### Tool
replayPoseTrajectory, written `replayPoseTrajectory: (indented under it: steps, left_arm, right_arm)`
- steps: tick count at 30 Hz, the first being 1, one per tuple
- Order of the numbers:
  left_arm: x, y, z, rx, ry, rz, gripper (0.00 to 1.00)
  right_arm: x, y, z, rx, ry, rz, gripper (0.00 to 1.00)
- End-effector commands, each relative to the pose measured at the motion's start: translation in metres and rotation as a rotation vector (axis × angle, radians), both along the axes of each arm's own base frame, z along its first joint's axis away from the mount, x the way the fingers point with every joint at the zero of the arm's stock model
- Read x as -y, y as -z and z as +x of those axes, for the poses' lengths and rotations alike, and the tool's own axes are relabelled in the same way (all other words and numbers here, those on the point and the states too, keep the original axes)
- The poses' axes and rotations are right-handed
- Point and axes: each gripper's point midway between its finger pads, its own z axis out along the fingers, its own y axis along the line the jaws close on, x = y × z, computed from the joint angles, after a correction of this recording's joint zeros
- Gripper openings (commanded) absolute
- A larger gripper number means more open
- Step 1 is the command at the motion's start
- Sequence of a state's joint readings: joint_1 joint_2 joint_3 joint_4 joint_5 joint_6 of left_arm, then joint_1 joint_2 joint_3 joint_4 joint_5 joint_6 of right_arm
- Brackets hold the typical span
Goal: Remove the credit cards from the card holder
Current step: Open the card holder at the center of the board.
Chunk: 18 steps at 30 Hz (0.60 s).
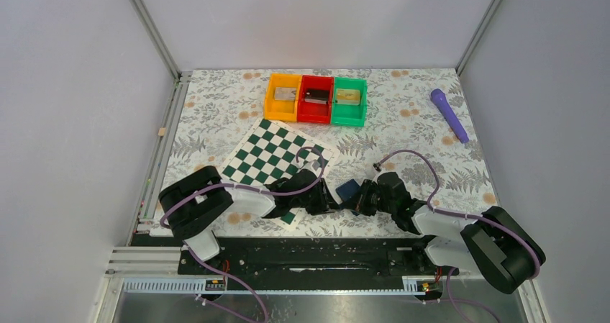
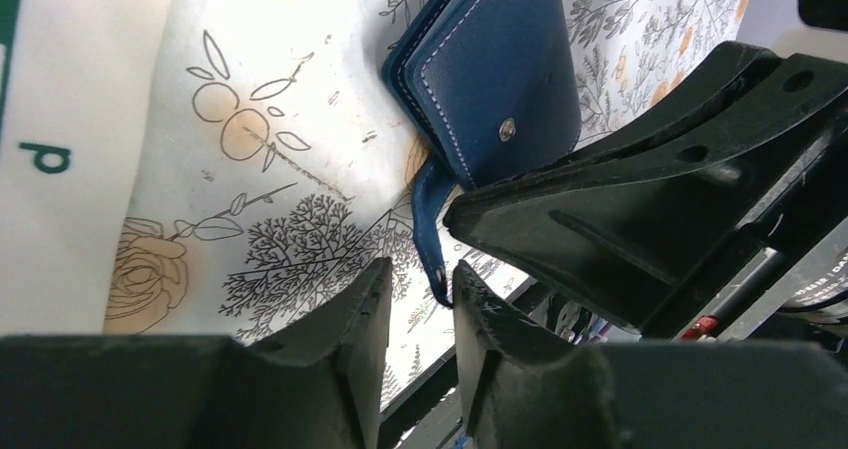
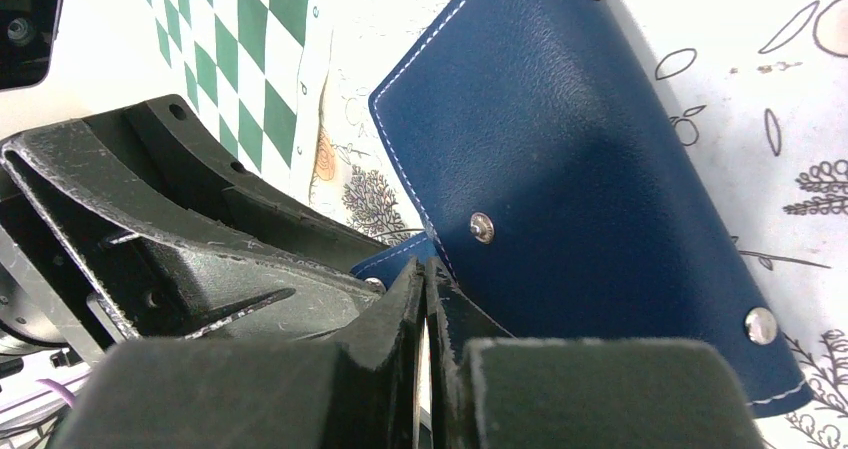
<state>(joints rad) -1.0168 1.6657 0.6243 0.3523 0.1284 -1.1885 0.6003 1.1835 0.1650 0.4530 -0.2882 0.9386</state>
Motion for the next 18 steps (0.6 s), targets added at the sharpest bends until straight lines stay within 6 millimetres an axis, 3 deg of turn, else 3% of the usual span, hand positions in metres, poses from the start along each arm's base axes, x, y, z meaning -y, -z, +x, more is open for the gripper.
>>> replayPoseTrajectory:
  steps: [1, 5, 8, 12, 18]
  left_arm:
    - [0.020, -0.018, 0.006, 0.031, 0.018, -0.062, 0.26]
    - [0.021, -0.020, 0.008, 0.042, 0.024, -0.063, 0.13]
    - [0.019, -0.025, 0.013, 0.076, 0.032, -0.044, 0.00]
    - [0.016, -0.033, 0.018, 0.135, 0.049, -0.010, 0.00]
    - [0.012, -0.047, 0.025, 0.170, 0.053, -0.065, 0.00]
  right_arm:
    - [-0.002, -0.007, 0.008, 0.043, 0.003, -0.004, 0.06]
    - [-0.004, -0.016, 0.009, 0.064, -0.021, -0.012, 0.07]
    - [0.003, -0.027, 0.011, 0.098, -0.040, -0.078, 0.17]
    - [0.020, -0.039, 0.014, 0.158, -0.052, -0.195, 0.38]
    - [0.044, -0.034, 0.011, 0.129, -0.089, -0.387, 0.63]
